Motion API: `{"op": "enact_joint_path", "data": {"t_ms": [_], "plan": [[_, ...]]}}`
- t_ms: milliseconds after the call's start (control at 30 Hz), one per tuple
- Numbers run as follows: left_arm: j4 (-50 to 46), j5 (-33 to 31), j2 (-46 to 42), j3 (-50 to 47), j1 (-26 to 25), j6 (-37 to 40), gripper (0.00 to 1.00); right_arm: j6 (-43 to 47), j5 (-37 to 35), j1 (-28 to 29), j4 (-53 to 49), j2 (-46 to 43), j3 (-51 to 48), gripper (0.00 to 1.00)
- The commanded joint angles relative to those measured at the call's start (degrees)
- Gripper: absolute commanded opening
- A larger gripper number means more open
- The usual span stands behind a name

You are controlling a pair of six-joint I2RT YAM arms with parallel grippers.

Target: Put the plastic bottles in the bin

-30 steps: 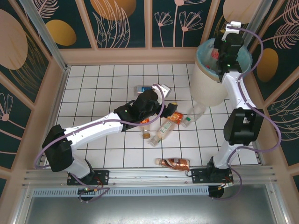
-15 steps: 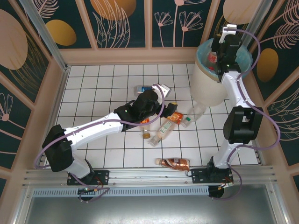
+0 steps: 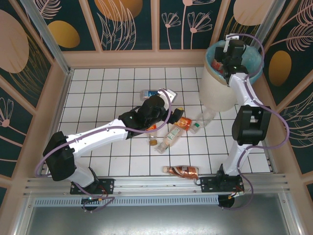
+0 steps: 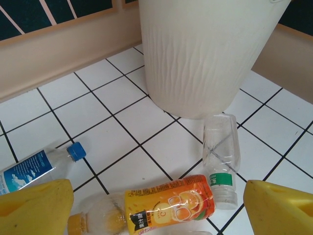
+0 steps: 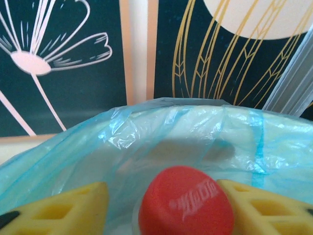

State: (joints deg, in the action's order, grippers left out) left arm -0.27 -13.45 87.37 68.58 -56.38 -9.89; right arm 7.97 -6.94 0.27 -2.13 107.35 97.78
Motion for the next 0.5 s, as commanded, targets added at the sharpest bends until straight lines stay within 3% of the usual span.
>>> {"op": "enact_joint_path", "data": {"t_ms": [0, 200, 333, 467], "plan": [[0.1, -1.3, -2.2, 0.0, -0.1, -0.5, 0.90, -0.4, -0.5, 0.8, -2.3, -3.0, 5.4, 0.68], [-0.3, -2.1, -3.5, 0.3, -0.1, -1.1, 0.90, -3.7, -2.9, 2.2, -6.6, -7.6, 11.9, 0.79], [-1.7, -3.2, -4.9, 0.3, -0.1, -0.6, 0.91, -7.1, -7.6, 4.2, -13.5, -11.2, 16.2, 0.81], [-3.9, -4.4, -7.3, -1.2, -0.1, 2.3, 0.92, -9.6, -8.5, 9.8, -16.4, -21.0, 9.0, 0.81]]}}
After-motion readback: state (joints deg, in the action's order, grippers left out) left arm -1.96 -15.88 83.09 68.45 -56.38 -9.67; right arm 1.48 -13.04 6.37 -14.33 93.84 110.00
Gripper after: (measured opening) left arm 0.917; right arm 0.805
